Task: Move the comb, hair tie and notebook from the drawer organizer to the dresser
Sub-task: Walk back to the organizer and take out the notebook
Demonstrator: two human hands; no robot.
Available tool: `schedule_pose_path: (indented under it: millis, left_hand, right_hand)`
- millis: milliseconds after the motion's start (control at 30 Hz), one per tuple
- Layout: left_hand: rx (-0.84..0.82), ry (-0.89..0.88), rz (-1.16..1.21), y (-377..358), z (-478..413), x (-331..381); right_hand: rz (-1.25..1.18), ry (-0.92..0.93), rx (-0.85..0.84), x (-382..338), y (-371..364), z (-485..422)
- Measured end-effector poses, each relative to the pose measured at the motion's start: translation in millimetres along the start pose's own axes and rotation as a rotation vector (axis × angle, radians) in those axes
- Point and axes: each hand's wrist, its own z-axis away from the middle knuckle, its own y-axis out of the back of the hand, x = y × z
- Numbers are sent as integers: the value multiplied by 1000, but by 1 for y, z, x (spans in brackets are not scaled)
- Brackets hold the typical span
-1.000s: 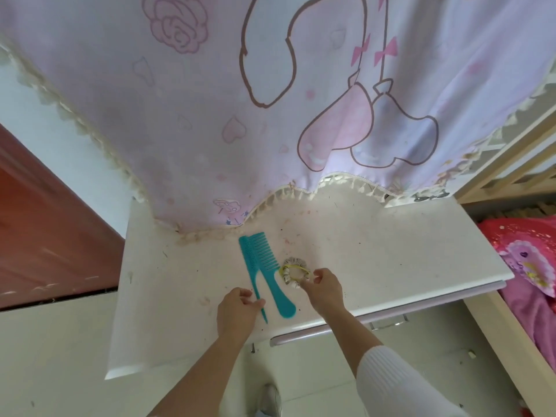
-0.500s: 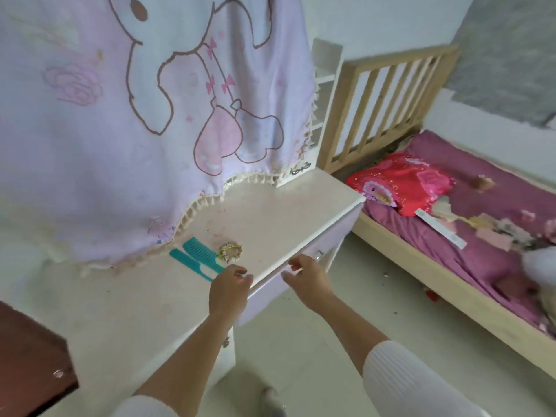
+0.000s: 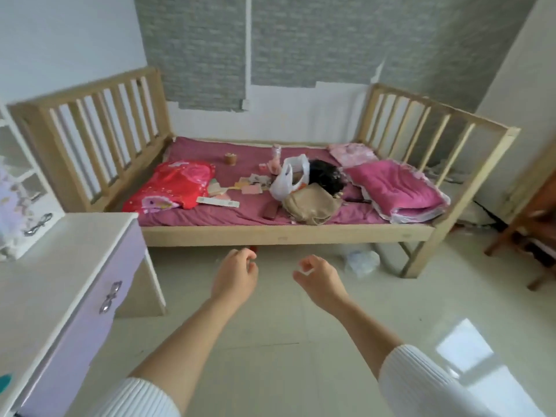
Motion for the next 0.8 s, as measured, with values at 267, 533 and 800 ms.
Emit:
schedule_pose_path:
  millis: [267, 533, 800]
  left_hand:
    - [-321, -418, 7, -159, 64, 228]
    - [-482, -710, 57, -292, 201, 462]
    - [-677, -959, 40, -406, 344, 626]
  right_hand:
    - [28, -252, 431, 165, 207, 120]
    - [108, -436, 733, 310, 406, 287]
    - [159, -631, 853, 419, 533, 420]
